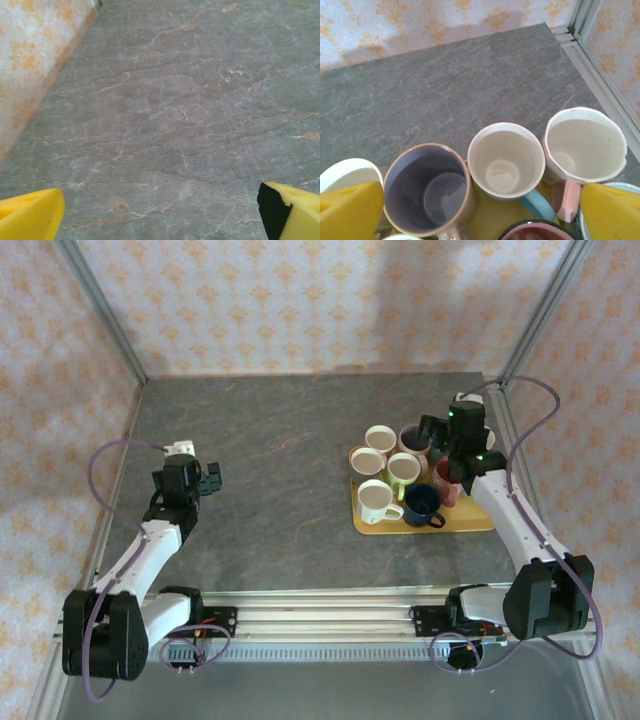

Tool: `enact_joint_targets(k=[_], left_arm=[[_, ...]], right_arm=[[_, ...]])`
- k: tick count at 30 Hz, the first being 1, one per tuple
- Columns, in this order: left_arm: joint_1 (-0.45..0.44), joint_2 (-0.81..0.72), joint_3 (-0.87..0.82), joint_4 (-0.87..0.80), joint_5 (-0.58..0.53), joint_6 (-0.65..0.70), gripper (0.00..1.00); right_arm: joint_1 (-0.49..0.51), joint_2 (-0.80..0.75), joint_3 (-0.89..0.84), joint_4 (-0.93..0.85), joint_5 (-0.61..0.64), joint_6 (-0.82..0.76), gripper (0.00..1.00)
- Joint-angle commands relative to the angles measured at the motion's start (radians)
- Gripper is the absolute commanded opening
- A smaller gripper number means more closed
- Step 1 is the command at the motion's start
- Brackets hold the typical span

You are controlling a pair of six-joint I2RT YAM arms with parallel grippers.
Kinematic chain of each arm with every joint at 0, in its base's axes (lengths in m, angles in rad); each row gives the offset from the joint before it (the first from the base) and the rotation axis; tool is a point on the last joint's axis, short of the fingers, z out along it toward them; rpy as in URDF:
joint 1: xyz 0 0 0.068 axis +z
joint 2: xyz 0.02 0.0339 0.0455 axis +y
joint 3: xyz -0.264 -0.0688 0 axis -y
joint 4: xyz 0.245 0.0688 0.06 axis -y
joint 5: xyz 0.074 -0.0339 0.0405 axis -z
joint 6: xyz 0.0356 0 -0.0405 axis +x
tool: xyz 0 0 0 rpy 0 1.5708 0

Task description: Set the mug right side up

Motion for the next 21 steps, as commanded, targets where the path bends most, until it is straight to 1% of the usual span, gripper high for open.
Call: enact_joint_targets(k=[1, 3, 7, 8, 11, 14, 16, 19, 20, 21], left_arm=[[0.008, 0.071, -0.041, 0.23, 0.039, -0.035, 0.98], [0.008, 0.114, -0.06, 0.318, 0.013, -0.039, 0.98], [0.011, 0.191, -0.065, 0.426, -0.007, -0.01, 0.99], [0.011, 0.209, -0.067, 0.44, -0.007, -0.018, 0.98], [0.011, 0.267, -0.118, 0.6, 0.026, -0.031, 0.98], [0.007, 0.325, -0.116, 0.643, 0.028, -0.027, 0.98], [-0.013, 0.345, -0.113, 0.652, 0.01, -0.009, 0.98], [-0.032, 0.408, -0.131, 0.746, -0.009, 0.013, 1.0], [-0.039, 0.402, -0.117, 0.708, -0.016, 0.016, 1.0], [-0.043, 0.406, -0.119, 0.715, -0.019, 0.021, 1.0]], right_arm=[[-0.004, 0.009, -0.048, 0.098, 0.051, -0.002, 1.0], [-0.004, 0.01, -0.077, 0.13, 0.067, -0.021, 1.0], [-0.004, 0.003, -0.142, 0.195, 0.07, -0.051, 1.0], [-0.004, 0.002, -0.154, 0.208, 0.071, -0.052, 0.99], [-0.004, -0.003, -0.191, 0.25, 0.077, -0.055, 0.99], [-0.004, -0.013, -0.241, 0.313, 0.088, -0.071, 0.99], [-0.004, -0.011, -0.273, 0.355, 0.099, -0.091, 0.99], [-0.007, -0.002, -0.322, 0.424, 0.093, -0.124, 0.99], [-0.007, 0.002, -0.34, 0.451, 0.095, -0.131, 0.99], [-0.011, 0.007, -0.354, 0.473, 0.093, -0.132, 1.0]])
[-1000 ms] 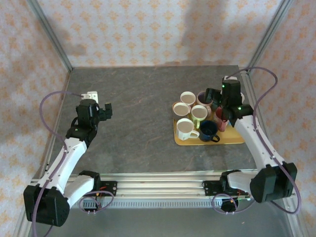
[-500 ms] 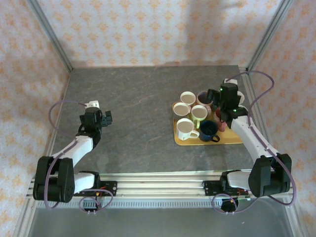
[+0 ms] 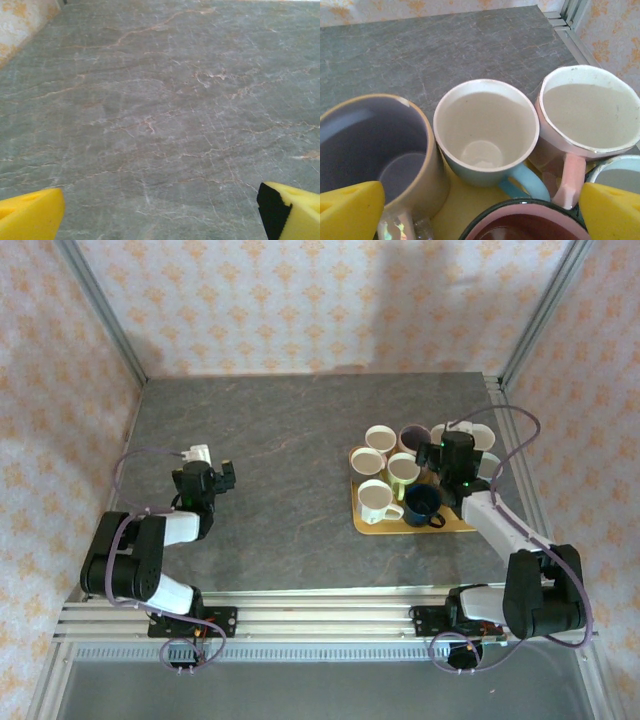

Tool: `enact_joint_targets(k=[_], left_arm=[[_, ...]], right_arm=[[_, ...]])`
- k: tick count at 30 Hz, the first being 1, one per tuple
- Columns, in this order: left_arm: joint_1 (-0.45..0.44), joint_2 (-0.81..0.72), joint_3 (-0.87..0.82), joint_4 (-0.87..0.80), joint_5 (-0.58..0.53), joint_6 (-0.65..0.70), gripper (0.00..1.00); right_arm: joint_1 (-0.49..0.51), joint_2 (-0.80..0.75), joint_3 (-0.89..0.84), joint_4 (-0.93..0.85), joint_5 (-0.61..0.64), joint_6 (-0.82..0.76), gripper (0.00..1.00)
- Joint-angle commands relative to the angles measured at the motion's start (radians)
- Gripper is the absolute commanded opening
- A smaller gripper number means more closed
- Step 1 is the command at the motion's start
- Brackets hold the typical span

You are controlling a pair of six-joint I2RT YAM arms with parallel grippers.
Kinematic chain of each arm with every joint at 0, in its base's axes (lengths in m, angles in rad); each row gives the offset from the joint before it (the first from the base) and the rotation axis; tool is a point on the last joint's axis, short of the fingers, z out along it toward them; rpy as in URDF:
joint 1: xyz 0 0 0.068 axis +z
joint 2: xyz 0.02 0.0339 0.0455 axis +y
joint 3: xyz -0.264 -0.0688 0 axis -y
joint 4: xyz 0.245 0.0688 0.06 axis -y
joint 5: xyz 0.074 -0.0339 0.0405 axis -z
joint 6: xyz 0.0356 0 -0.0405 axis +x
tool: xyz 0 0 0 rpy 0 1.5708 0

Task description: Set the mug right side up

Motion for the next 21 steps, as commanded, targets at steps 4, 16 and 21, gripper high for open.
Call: enact_joint_targets(k=[4, 16, 21], left_arm=[[-0.019, 0.007, 0.006, 0.074, -0.042, 0.036, 1.0], [-0.025, 0.009, 0.008, 0.076, -0.047, 0.042, 1.0], [-0.024, 0.01, 0.008, 0.075, -0.046, 0.042, 1.0]], right_arm=[[-0.055, 0.007, -0.095, 0.222, -0.02, -0.014, 0.99], [-0.078, 0.058, -0.144, 0.33, -0.053, -0.006, 0.99], [-0.078, 0.076, -0.169, 0.385, -0.065, -0.015, 0.99]])
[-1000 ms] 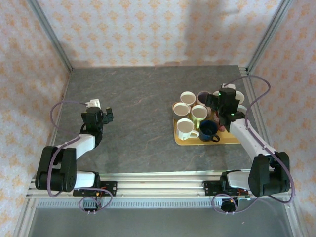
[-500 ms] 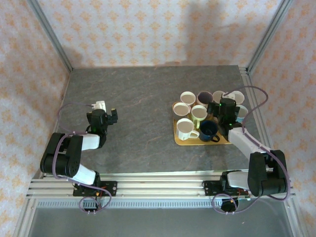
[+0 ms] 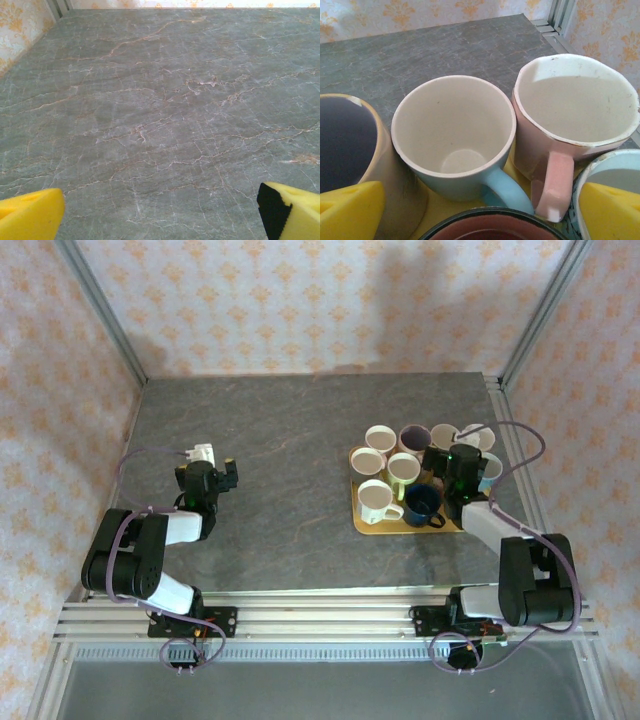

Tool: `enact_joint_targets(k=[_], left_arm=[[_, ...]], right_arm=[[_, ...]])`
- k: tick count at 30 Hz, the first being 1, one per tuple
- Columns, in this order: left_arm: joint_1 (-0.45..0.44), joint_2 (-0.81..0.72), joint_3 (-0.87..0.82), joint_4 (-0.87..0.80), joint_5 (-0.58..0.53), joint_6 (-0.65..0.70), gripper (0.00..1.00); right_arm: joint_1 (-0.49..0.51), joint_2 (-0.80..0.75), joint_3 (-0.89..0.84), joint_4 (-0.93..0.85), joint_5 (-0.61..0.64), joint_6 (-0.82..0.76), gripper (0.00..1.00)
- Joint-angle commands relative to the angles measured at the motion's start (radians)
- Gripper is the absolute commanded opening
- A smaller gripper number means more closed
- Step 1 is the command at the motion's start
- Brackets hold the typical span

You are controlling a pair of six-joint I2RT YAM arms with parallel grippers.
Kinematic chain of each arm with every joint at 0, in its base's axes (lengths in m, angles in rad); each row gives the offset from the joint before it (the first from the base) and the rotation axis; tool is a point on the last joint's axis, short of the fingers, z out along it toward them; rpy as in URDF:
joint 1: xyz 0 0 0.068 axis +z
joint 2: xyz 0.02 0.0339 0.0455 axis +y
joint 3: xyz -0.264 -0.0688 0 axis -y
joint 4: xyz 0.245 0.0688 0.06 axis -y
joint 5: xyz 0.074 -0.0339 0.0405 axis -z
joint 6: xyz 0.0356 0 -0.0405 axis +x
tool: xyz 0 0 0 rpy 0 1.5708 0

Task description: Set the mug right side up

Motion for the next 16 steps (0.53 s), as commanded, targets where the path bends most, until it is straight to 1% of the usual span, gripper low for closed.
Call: enact_joint_targets(k=[1, 16], left_arm=[[-0.004, 0.002, 0.009, 0.031, -0.027, 0.018, 1.0], [-0.004, 0.002, 0.009, 0.03, -0.028, 0.018, 1.0]], right_arm=[[-0.003, 0.021, -0.021, 0.075, -0.019, -0.003, 0.99], [-0.003, 0.045, -0.035, 0.105, -0.025, -0.005, 0.99]])
